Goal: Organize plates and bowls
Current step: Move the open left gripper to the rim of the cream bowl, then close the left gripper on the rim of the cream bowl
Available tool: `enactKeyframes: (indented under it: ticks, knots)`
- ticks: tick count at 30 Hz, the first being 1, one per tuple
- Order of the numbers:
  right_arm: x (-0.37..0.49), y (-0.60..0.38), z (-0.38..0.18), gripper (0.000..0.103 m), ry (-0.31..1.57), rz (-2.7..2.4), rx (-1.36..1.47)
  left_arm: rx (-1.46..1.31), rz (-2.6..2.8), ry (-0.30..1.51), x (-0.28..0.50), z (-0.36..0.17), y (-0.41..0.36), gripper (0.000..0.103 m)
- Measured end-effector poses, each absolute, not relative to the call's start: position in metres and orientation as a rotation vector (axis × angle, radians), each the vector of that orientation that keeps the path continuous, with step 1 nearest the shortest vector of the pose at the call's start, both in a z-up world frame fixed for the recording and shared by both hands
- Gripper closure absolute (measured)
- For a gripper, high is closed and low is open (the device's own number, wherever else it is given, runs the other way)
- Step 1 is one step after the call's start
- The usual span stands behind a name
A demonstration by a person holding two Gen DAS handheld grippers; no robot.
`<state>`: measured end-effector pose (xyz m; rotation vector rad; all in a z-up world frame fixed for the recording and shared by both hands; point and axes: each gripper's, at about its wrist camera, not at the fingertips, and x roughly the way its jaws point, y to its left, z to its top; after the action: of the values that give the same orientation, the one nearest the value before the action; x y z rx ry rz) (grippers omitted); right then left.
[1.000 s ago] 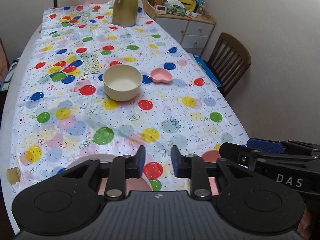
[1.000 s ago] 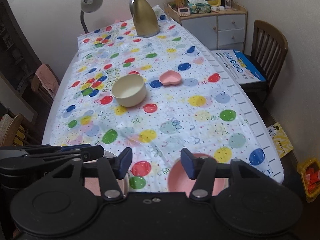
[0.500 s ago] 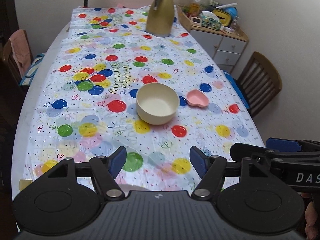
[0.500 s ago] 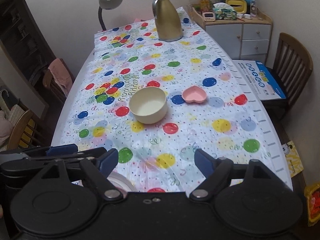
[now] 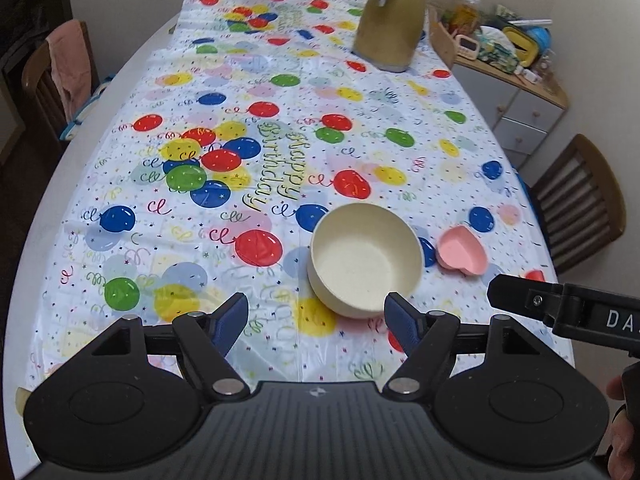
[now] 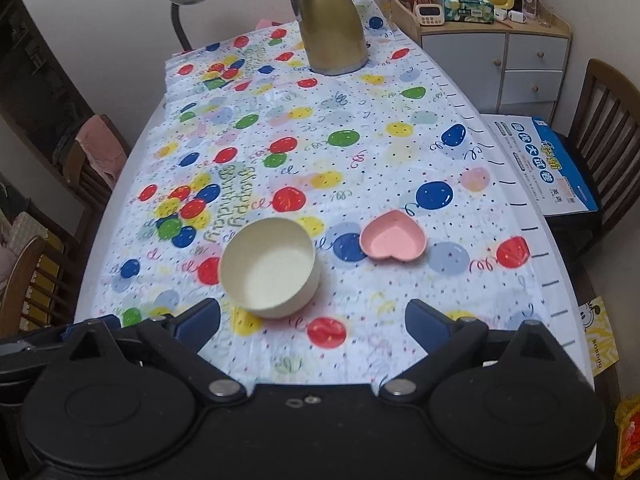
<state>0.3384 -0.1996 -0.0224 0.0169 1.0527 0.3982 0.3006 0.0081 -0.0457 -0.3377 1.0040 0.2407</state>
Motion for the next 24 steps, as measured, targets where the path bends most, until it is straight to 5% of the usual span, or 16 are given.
enactKeyframes:
  ticks: [6,21,24]
  knots:
    - [0.378,-0.190,-0.055,0.008,1.124,0.396,0.044,-0.367,0.283,1.030,0.332,-0.071,0.018,0.028]
    - [0.416,-0.161,-0.118,0.035,1.216,0.405,0.024,-0.418,0.336,1.078,0.372,-0.122,0.034,0.030]
    - [0.420,-0.159,-0.126,0.044,1.231,0.399,0.030,-0.423,0.333,1.075,0.375,-0.125,0.033,0.039]
